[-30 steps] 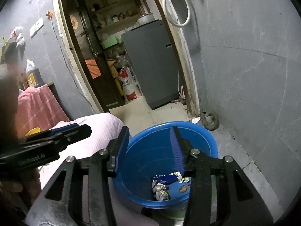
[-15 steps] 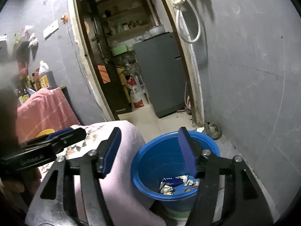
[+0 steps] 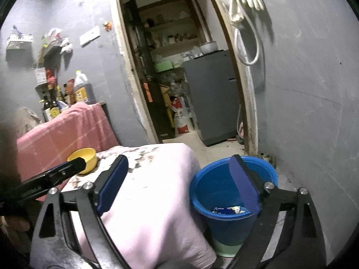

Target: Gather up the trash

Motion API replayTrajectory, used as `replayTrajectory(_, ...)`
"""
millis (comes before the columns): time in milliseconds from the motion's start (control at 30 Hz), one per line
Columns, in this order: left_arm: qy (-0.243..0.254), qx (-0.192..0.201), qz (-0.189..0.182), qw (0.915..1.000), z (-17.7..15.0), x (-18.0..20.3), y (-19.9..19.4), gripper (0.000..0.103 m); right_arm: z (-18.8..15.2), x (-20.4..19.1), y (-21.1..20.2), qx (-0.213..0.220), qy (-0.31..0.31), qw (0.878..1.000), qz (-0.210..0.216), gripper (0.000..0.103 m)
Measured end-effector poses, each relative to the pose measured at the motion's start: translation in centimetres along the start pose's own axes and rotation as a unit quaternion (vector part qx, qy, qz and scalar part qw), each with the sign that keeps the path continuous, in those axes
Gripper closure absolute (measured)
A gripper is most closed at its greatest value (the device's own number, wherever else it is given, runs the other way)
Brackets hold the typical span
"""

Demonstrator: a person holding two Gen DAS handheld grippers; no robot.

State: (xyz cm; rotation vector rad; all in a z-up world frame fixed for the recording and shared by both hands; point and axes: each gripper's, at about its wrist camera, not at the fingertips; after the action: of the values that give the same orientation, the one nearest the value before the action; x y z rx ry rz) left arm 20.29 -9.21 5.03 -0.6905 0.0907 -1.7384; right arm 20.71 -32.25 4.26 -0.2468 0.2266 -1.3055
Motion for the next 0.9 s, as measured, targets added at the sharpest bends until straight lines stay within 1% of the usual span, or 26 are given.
replayTrajectory(133, -0.002, 0.022, 0.020, 0.9995, -0.6, -1.7, -3.7, 0.014, -0.4, -2.2, -2.0, 0.014, -0.009, 1.000, 0.008, 0.000)
replayTrajectory(167, -0.002, 0.028, 0.024, 0.9993, -0.8, -2.1, -4.5, 0.009, -0.5, -2.8, -2.5, 0.017, -0.011, 1.000, 0.009, 0.000)
replayTrajectory(233, -0.009, 0.045, 0.032, 0.9984, -1.3, -3.0, -6.3, 0.006, -0.8, -3.6, -3.4, 0.023, -0.015, 1.000, 0.011, 0.000)
replayTrajectory(333, -0.012, 0.058, 0.041, 0.9974, -2.2, -4.1, -8.4, 0.006, -1.4, -5.1, -4.8, 0.033, -0.023, 0.999, 0.011, 0.000)
replayTrajectory(500, 0.000, 0.074, 0.062, 0.9953, -4.2, -5.1, -11.4, 0.005, -2.9, -7.0, -7.3, 0.048, -0.034, 0.998, 0.009, 0.000)
replayTrajectory(700, 0.002, 0.074, 0.082, 0.9939, -6.7, -6.6, -12.9, 0.005, -4.7, -8.8, -9.3, 0.055, -0.064, 0.996, -0.001, 0.000)
replayTrajectory(900, 0.000, 0.070, 0.095, 0.9930, -8.9, -7.5, -13.7, 0.005, -6.2, -9.8, -9.9, 0.042, -0.078, 0.996, -0.002, 0.000)
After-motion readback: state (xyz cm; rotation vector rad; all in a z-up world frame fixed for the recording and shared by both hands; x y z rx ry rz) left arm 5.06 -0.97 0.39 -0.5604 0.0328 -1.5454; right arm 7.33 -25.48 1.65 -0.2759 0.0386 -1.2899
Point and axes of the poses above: each gripper's, at about its wrist camera, not at the fingertips, and y roughly the way its jaws point, x to its right, z to its top, and after that the axes turned 14 degrees about -y, right-handed
